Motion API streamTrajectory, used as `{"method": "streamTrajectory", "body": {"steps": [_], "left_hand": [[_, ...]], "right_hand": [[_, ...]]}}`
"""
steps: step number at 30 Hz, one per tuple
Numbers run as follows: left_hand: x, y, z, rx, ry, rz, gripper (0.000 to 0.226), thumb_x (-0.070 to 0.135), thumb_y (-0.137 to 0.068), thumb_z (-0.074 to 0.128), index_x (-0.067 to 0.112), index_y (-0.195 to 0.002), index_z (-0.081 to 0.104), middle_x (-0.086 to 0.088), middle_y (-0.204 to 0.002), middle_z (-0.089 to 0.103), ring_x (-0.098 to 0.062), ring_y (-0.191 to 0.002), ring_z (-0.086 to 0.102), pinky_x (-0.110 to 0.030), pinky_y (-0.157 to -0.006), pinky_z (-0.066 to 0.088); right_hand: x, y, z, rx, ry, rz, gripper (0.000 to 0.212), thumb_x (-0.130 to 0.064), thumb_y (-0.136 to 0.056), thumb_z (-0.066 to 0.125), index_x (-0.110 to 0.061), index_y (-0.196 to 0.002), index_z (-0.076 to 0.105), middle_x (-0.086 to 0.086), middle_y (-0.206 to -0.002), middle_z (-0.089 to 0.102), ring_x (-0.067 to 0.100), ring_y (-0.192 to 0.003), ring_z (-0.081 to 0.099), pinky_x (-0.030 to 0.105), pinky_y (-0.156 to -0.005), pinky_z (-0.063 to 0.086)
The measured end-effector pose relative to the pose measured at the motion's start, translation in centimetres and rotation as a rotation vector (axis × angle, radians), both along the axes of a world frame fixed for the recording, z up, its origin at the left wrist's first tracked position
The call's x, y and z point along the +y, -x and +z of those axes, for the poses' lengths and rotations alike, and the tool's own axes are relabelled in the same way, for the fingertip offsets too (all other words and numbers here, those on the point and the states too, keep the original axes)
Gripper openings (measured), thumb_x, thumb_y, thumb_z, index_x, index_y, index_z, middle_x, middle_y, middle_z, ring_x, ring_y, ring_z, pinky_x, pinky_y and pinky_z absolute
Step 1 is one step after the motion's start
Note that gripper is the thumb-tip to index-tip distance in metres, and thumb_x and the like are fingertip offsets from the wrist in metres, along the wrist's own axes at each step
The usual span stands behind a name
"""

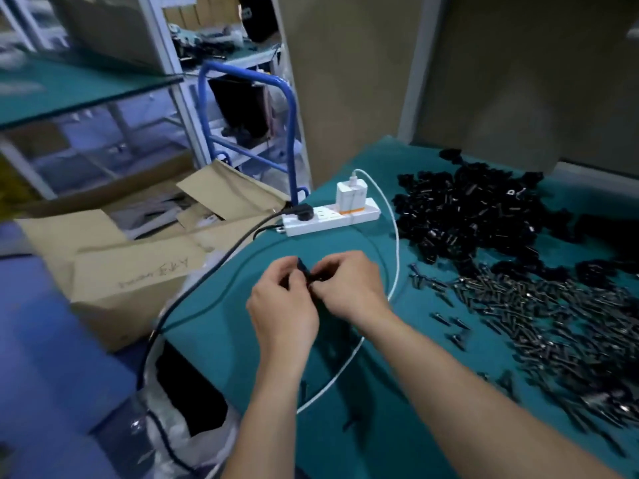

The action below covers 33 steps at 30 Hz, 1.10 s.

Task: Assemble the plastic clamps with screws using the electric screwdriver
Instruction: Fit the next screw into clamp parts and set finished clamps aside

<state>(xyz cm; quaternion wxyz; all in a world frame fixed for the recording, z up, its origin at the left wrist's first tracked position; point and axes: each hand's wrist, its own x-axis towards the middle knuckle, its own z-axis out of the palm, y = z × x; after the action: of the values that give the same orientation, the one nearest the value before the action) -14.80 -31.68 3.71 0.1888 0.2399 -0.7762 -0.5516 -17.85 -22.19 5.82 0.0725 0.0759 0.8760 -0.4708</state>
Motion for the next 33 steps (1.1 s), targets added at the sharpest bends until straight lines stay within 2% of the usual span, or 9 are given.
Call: {"method": "streamTrajectory", "body": {"steps": [10,13,16,19,21,23,26,29,33], "left_hand": [[2.7,-0.3,-0.4,0.138,0.308,-0.025,0.057,-0.016,-0.081,0.063,0.01,-0.131,0.066,-0.007,-0.146,0.057,-0.026,-0.14,0.046,-0.033,-0.119,0.031],[6.2,-0.2,-0.1,0.306,0.402,-0.142,0.042,-0.013,-0.075,0.07,0.014,-0.107,0.073,0.001,-0.117,0.069,-0.016,-0.117,0.053,-0.03,-0.105,0.04],[12.0,0.5,0.8,0.396,0.357,-0.357,0.03,-0.005,-0.076,0.071,0.022,-0.088,0.072,0.013,-0.089,0.068,-0.009,-0.093,0.051,-0.014,-0.086,0.033],[18.7,0.9,1.1,0.281,0.246,-0.658,0.026,0.002,-0.086,0.066,0.026,-0.091,0.074,0.016,-0.093,0.067,-0.006,-0.096,0.054,-0.01,-0.086,0.034],[22.3,1.5,0.5,0.095,0.127,-0.82,0.027,0.007,-0.095,0.062,0.031,-0.1,0.074,0.018,-0.101,0.065,-0.004,-0.1,0.057,-0.014,-0.087,0.042],[24.7,2.2,-0.6,-0.059,0.026,-0.862,0.029,0.009,-0.098,0.06,0.035,-0.103,0.074,0.015,-0.102,0.066,-0.006,-0.094,0.063,-0.026,-0.085,0.053],[26.0,2.9,-2.1,-0.111,0.126,-0.84,0.034,0.01,-0.098,0.06,0.043,-0.098,0.07,0.015,-0.103,0.064,-0.005,-0.091,0.062,-0.031,-0.086,0.056],[26.1,3.3,-2.8,-0.09,0.177,-0.836,0.042,0.01,-0.096,0.062,0.05,-0.087,0.065,0.016,-0.102,0.065,-0.002,-0.09,0.061,-0.025,-0.082,0.053],[25.7,3.7,-3.0,-0.082,0.129,-0.82,0.048,0.006,-0.094,0.062,0.052,-0.08,0.067,0.017,-0.097,0.071,0.0,-0.084,0.066,-0.02,-0.075,0.054]], "right_hand": [[4.4,-0.5,0.3,0.239,-0.122,0.096,0.038,-0.015,-0.088,0.065,-0.041,-0.114,0.074,-0.024,-0.124,0.071,0.002,-0.105,0.066,0.015,-0.092,0.048],[11.4,-1.4,2.3,0.376,0.047,-0.147,0.041,-0.005,-0.084,0.063,-0.041,-0.084,0.081,-0.021,-0.081,0.077,-0.001,-0.051,0.06,0.015,-0.05,0.047],[19.3,-0.4,3.4,0.361,-0.14,-0.409,0.028,-0.013,-0.092,0.066,-0.038,-0.091,0.078,-0.009,-0.068,0.075,0.007,-0.034,0.051,0.017,-0.033,0.035],[25.4,1.7,2.6,0.153,-0.471,-0.414,0.053,-0.02,-0.092,0.07,-0.028,-0.142,0.057,0.003,-0.106,0.074,0.012,-0.08,0.071,0.024,-0.064,0.057],[28.3,3.3,1.4,0.051,-0.629,-0.334,0.083,-0.027,-0.09,0.075,-0.021,-0.16,0.032,0.013,-0.157,0.043,0.03,-0.142,0.044,0.041,-0.114,0.042],[30.4,4.6,0.4,-0.045,-0.598,-0.291,0.097,-0.035,-0.089,0.078,-0.025,-0.164,0.018,0.013,-0.169,0.023,0.034,-0.153,0.025,0.042,-0.123,0.029],[31.8,6.1,-1.0,-0.081,-0.494,-0.268,0.093,-0.039,-0.091,0.075,-0.034,-0.163,0.018,0.013,-0.139,0.061,0.028,-0.113,0.061,0.033,-0.095,0.049],[32.3,6.8,-1.9,0.031,-0.504,-0.284,0.072,-0.022,-0.093,0.07,-0.029,-0.156,0.035,0.003,-0.093,0.07,0.018,-0.074,0.063,0.033,-0.073,0.053],[32.6,6.0,-1.9,0.13,-0.516,-0.434,0.024,-0.008,-0.091,0.066,-0.025,-0.108,0.07,0.004,-0.083,0.074,0.026,-0.082,0.07,0.039,-0.074,0.06]]}}
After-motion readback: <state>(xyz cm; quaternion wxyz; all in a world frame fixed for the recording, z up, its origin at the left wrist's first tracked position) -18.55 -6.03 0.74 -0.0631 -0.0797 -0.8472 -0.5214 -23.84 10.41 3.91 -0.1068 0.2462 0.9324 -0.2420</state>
